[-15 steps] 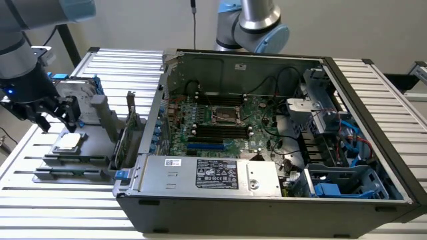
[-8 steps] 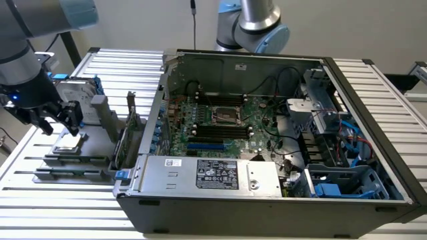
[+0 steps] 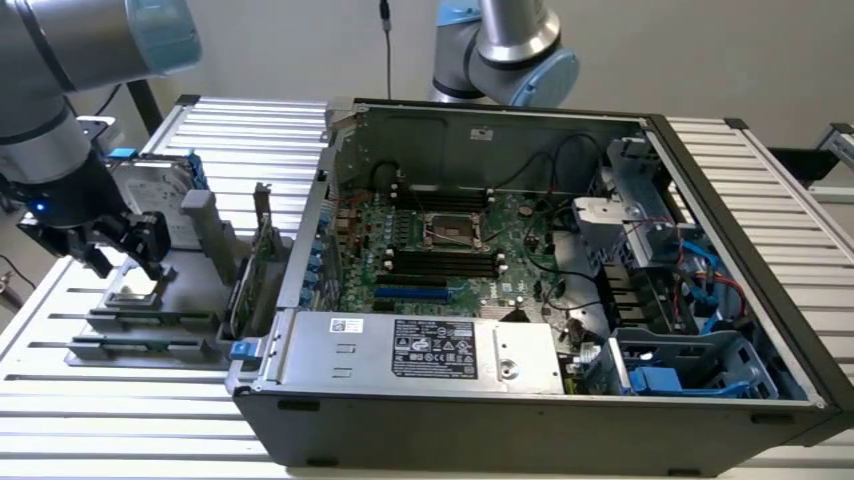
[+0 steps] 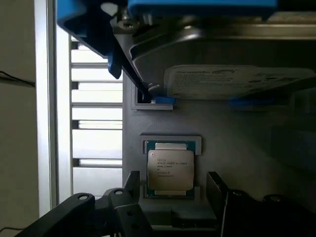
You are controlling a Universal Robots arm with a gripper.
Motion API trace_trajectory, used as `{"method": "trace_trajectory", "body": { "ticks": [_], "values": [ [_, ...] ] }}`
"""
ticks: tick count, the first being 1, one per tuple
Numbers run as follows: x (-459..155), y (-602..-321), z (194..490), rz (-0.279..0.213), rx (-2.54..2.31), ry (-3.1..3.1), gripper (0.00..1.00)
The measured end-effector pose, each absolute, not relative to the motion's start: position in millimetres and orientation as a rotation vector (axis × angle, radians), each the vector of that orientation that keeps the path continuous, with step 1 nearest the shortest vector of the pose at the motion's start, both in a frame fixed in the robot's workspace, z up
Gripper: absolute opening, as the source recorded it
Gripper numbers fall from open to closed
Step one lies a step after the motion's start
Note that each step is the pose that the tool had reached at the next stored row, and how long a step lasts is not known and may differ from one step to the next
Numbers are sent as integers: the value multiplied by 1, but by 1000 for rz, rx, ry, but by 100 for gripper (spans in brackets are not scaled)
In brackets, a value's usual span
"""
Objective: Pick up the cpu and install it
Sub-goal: 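Pick up the cpu and move it towards the insertion slot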
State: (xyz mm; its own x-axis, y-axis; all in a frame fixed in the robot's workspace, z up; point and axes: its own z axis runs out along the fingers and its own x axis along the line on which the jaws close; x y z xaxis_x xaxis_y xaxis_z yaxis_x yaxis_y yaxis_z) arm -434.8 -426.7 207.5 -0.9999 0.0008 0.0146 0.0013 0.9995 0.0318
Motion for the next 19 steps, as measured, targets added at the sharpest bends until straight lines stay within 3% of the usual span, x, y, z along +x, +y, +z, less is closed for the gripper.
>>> {"method": "trace_trajectory", "body": {
  "ticks": [19],
  "values": [
    [-434,-425,190,-49,-2,-3118,65]
  ]
}}
